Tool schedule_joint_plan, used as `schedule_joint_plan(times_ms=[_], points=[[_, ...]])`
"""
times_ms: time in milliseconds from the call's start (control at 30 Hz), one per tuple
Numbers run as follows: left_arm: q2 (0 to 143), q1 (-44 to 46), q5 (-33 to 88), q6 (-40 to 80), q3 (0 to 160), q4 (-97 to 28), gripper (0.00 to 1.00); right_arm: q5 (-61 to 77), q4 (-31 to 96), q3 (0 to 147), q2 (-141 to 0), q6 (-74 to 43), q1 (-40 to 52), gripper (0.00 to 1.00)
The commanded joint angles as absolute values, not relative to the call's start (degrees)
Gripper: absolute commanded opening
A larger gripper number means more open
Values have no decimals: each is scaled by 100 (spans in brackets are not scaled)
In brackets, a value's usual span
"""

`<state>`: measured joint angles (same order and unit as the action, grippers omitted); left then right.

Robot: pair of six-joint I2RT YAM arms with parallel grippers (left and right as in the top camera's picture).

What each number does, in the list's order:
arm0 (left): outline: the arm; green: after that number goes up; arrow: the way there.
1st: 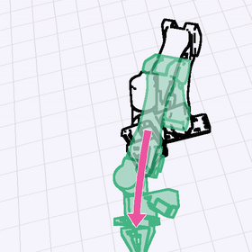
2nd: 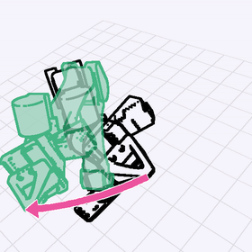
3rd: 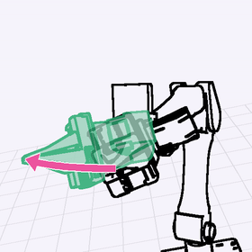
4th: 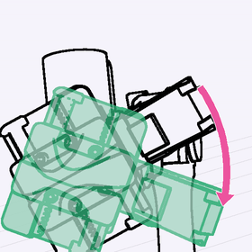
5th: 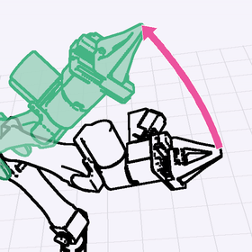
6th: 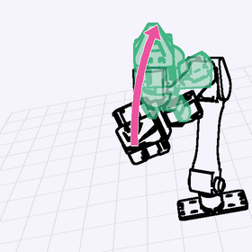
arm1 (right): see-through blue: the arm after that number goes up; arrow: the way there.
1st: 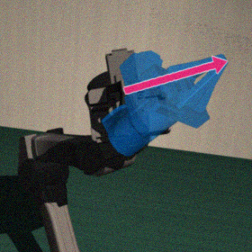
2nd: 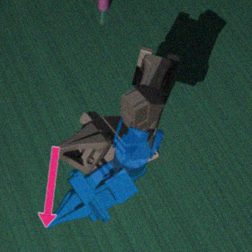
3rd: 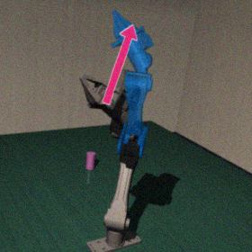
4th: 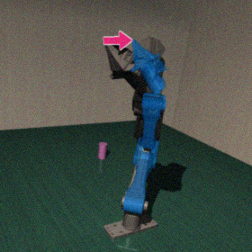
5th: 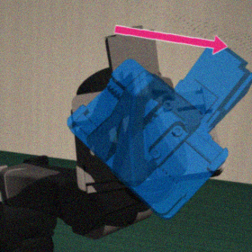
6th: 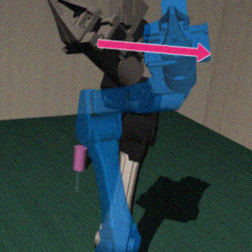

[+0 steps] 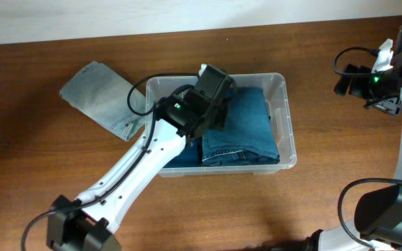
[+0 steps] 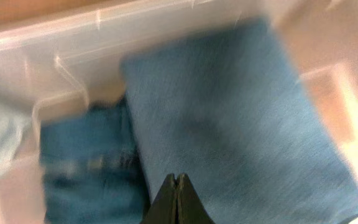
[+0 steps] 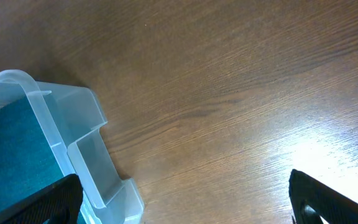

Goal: Pack container
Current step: 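Lift the dark-blue jeans and lay them over the black garment in the bin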

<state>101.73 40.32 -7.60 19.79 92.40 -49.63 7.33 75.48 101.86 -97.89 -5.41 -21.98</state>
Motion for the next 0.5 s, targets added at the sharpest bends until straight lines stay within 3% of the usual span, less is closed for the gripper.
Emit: schedule_joint_plan(times_ms=[0,233,467], points=[[10694,3997,-607,2246,9284,-5380,1,703,7561,10156,-9736,-541,-2178,99],[11743,4003,832,1953,9273,-5712,1,703,7566,10158,-9736,-539,-2178,99],[11830,3854,639,1918,9450,-6007,1,703,7566,10156,-9736,-539,-2178,99]])
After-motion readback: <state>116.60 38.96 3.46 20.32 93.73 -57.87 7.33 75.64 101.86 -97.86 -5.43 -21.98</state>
